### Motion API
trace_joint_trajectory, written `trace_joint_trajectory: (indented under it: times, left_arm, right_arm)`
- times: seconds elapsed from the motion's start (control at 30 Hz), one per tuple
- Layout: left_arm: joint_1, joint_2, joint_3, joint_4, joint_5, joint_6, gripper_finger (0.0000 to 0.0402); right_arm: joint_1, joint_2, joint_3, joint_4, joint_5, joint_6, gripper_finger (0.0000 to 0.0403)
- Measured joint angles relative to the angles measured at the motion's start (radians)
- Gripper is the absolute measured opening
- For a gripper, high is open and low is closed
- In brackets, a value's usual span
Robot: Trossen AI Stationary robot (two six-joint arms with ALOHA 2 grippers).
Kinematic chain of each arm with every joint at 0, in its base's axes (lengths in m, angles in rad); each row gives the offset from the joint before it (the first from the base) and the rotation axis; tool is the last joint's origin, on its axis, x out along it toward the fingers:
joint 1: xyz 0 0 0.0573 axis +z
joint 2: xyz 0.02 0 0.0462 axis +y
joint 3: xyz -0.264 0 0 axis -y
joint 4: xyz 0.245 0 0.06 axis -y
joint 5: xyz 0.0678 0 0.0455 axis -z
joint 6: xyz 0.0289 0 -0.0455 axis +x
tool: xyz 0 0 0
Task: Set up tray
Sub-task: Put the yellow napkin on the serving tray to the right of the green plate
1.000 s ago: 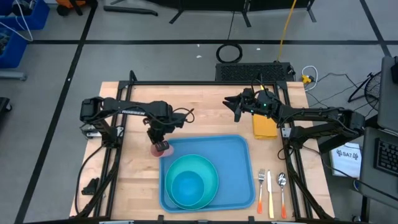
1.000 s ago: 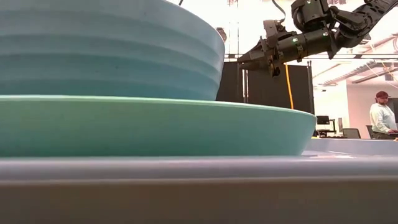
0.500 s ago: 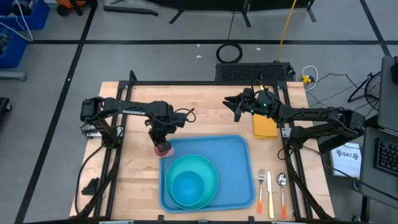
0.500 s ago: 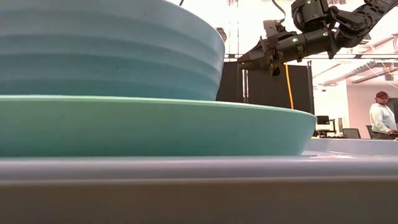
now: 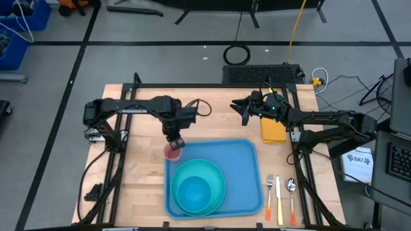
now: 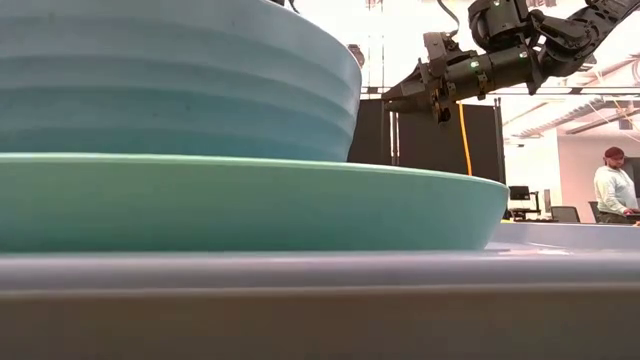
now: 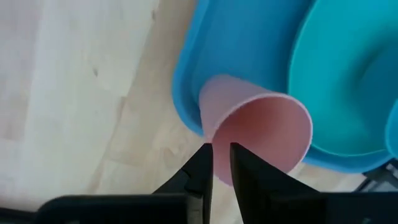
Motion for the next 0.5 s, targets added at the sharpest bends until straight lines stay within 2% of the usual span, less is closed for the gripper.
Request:
trace_joint_trajectory:
  times: [0.2,0.27,0.4,0.5]
  left_arm:
    - [-0.003,-0.007,0.049,0.004,-0.01,0.05,0.0058]
    - [-0.022,-0.045,0.044,0.054,-0.082,0.081,0.0058]
    - [-0.081,-0.189,-0.029,0.32,-0.271,0.11,0.0058]
    - [-0.123,-0.332,-0.171,0.598,-0.321,0.165,0.0058]
  right_arm:
    - [0.0,0.0,0.0,-0.004,-0.005,-0.023,0.0116]
    - [0.0,-0.002,0.0,-0.018,-0.007,-0.034,0.0116]
    - [0.0,-0.041,0.0,-0.088,-0.012,-0.038,0.0116]
    - [0.0,-0.11,0.0,-0.195,-0.014,-0.038,0.0116]
